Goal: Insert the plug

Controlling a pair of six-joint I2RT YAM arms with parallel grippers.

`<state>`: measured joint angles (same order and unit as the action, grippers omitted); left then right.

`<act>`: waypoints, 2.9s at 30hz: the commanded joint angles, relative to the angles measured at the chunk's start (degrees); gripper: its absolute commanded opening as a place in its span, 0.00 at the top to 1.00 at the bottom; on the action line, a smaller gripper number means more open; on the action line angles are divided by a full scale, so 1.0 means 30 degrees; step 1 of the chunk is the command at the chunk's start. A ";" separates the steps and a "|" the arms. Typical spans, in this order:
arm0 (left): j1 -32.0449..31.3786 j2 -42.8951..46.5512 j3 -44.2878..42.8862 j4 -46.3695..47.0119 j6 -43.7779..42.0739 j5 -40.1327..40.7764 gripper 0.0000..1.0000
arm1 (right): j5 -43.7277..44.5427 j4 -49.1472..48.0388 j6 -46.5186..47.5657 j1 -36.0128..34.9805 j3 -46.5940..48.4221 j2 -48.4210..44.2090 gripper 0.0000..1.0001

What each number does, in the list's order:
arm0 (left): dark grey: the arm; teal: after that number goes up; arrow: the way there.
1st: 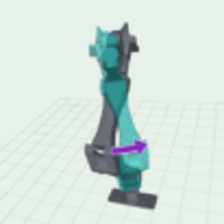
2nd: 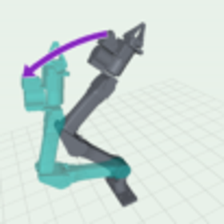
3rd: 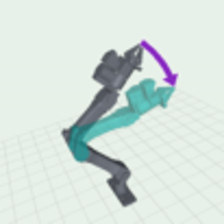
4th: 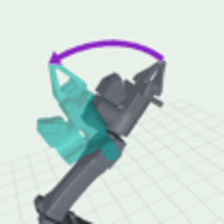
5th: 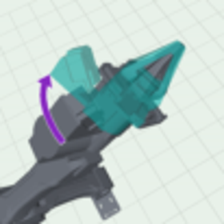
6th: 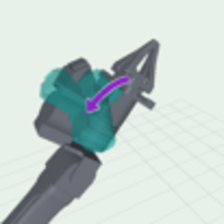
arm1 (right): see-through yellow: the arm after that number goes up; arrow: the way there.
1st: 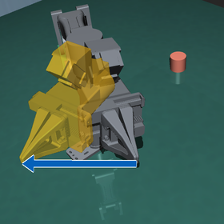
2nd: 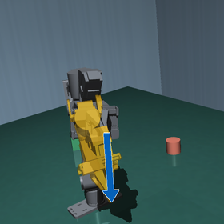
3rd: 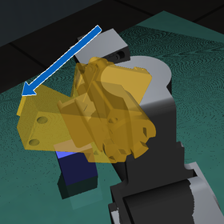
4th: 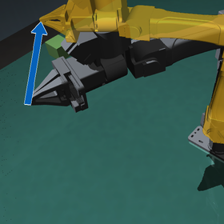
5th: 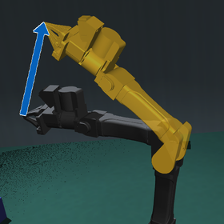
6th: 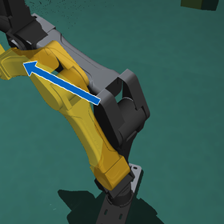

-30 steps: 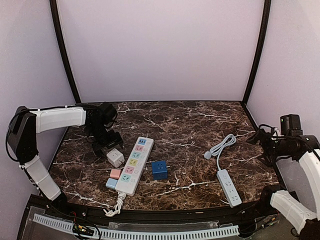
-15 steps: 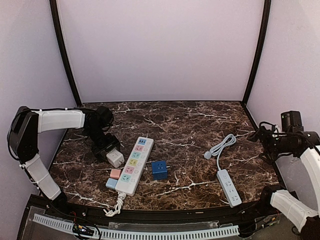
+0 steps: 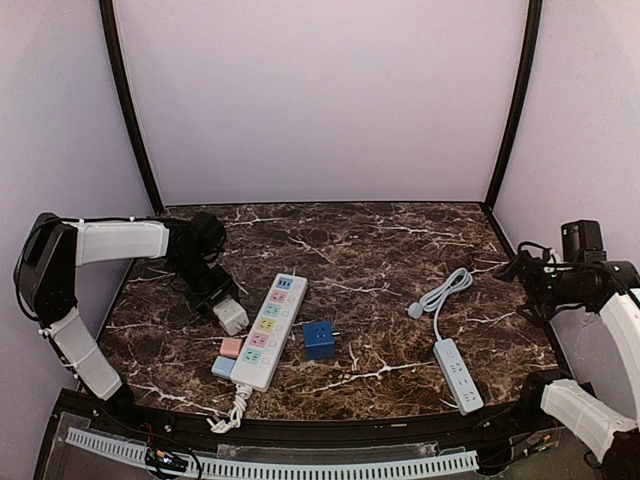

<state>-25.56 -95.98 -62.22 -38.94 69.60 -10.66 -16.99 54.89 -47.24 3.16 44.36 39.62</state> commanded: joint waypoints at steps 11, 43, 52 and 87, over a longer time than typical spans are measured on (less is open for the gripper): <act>0.0120 0.2490 0.0516 -0.0449 0.0709 0.0016 0.57 | 0.0429 -0.3015 0.2654 -0.0273 0.1678 -0.0618 0.01; 0.0112 0.7628 0.0029 -0.2500 0.3302 -0.1533 0.99 | 1.3424 -1.6709 1.6275 -2.4959 1.0151 1.6789 0.01; 0.0112 0.8312 -0.0300 -0.2949 0.3080 -0.2800 0.99 | 1.2194 -1.9319 1.9622 -2.7165 1.2690 2.0884 0.02; 0.0678 1.0654 0.0265 -0.2233 0.7133 -0.7591 0.99 | 1.3751 -2.1761 2.0909 -2.7023 1.5224 2.5080 0.15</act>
<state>-24.69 -66.08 -62.52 -45.93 89.82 -31.09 22.57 -9.69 16.29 -78.30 87.50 113.89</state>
